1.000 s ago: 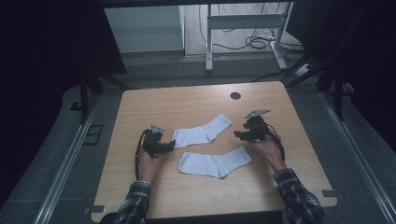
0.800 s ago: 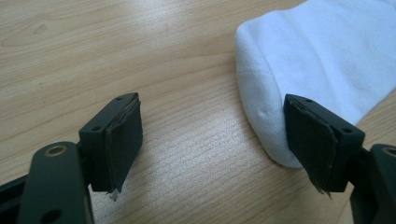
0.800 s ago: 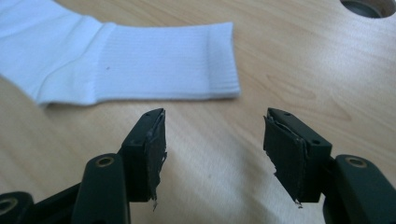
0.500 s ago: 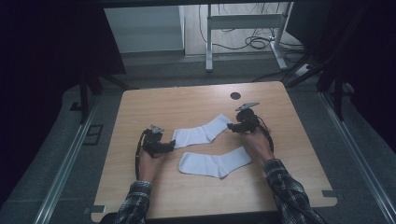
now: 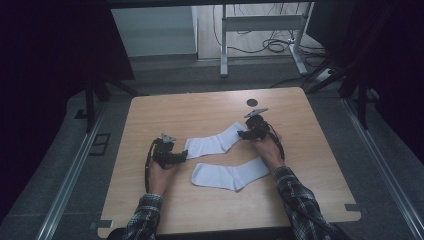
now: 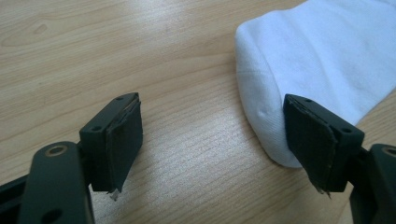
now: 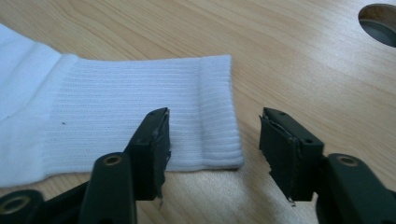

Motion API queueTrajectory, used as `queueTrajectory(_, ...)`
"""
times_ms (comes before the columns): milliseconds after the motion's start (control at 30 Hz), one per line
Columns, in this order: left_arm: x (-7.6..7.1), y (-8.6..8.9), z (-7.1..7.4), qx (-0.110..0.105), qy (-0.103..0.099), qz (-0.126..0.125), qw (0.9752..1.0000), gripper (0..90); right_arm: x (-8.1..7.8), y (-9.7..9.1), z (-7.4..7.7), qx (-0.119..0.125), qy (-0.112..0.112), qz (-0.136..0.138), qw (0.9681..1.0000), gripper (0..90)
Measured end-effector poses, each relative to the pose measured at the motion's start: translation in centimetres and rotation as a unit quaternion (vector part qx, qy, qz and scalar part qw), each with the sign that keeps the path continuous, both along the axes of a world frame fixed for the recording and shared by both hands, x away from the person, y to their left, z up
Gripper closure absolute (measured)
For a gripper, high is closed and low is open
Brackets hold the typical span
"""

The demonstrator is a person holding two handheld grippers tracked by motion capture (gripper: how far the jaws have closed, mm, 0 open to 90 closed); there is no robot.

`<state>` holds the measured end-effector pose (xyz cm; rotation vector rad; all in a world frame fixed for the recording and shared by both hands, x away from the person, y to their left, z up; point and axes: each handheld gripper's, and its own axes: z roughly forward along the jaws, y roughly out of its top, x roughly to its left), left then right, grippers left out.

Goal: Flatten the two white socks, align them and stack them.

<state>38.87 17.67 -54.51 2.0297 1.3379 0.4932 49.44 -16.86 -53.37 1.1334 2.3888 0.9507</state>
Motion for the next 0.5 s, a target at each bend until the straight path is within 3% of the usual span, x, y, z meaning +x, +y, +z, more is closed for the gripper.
queueTrajectory(33,-0.1,0.0,0.0,-0.002,-0.003,-0.007,1.0,25.3,0.0,0.0,0.0,0.007,0.008,0.004,0.9999,54.1)
queueTrajectory(100,-0.2,-0.1,0.0,-0.004,-0.006,-0.014,0.9999,33.4,-0.1,0.0,0.0,0.007,0.01,0.003,0.9999,56.9)
queueTrajectory(233,-0.5,-0.4,0.1,-0.011,-0.013,-0.037,0.9992,47.9,-0.6,-0.1,0.3,0.017,0.035,0.008,0.9992,71.4)
queueTrajectory(300,-0.5,-0.5,0.1,-0.012,-0.012,-0.043,0.9989,50.8,-0.7,-0.1,0.3,0.012,0.036,0.008,0.9993,72.0)
queueTrajectory(333,-0.6,-0.6,0.1,-0.017,-0.013,-0.048,0.9986,58.6,-1.1,-0.2,0.5,0.008,0.042,0.016,0.999,73.0)
queueTrajectory(500,-0.6,-0.8,0.1,-0.027,-0.01,-0.059,0.9979,71.5,-2.0,-0.6,0.6,0.007,0.043,0.025,0.9988,74.7)
